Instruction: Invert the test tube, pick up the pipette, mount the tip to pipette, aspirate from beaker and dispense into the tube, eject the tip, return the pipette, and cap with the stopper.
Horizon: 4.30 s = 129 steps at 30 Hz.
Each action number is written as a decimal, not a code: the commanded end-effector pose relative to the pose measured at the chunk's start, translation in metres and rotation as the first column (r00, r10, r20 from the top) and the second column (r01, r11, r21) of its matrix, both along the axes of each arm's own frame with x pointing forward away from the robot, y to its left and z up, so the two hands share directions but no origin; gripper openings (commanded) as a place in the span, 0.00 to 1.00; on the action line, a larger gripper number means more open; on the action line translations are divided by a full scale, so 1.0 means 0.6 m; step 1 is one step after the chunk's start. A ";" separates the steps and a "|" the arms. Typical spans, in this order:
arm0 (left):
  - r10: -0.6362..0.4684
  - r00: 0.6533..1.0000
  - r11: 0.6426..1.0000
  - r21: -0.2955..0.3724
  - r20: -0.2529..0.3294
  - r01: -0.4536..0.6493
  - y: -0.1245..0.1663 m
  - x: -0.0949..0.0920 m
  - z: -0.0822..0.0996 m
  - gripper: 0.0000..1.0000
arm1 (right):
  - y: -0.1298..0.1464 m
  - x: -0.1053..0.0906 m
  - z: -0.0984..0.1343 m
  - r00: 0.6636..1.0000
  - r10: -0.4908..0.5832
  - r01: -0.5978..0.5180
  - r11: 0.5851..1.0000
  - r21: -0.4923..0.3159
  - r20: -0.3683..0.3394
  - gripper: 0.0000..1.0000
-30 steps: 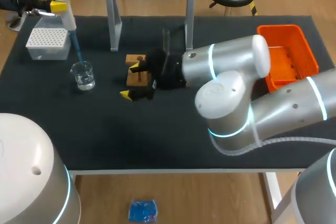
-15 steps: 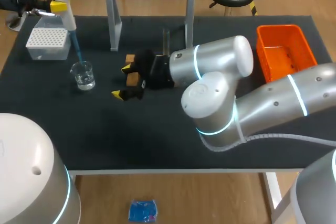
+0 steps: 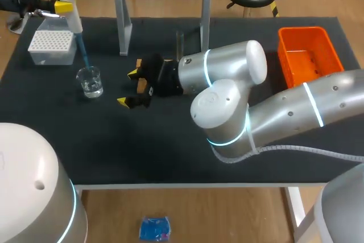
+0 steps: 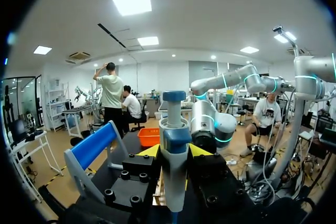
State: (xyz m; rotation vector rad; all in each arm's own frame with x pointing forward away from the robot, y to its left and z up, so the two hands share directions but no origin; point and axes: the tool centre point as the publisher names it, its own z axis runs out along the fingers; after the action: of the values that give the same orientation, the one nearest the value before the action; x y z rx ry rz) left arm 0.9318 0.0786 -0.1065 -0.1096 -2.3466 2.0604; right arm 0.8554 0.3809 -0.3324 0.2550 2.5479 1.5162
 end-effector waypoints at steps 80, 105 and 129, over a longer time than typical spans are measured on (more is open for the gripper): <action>0.000 0.999 0.999 -0.042 -0.050 -0.003 0.020 0.041 -0.086 0.00 | 0.005 -0.001 0.001 1.000 -0.006 0.006 1.000 0.008 0.009 1.00; 0.017 0.996 0.997 -0.072 -0.089 -0.024 0.033 0.051 -0.124 0.00 | 0.005 -0.001 0.001 1.000 -0.006 0.006 1.000 0.008 0.009 1.00; 0.019 0.994 0.997 -0.073 -0.105 -0.027 0.034 0.053 -0.130 0.00 | 0.005 -0.001 0.001 1.000 -0.006 0.006 1.000 0.008 0.009 1.00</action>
State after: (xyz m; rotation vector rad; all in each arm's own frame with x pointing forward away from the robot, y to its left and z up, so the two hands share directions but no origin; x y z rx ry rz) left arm 0.9613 0.0979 -0.1844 0.0328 -2.2258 2.1120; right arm 0.8551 0.3837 -0.3314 0.2542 2.5348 1.5213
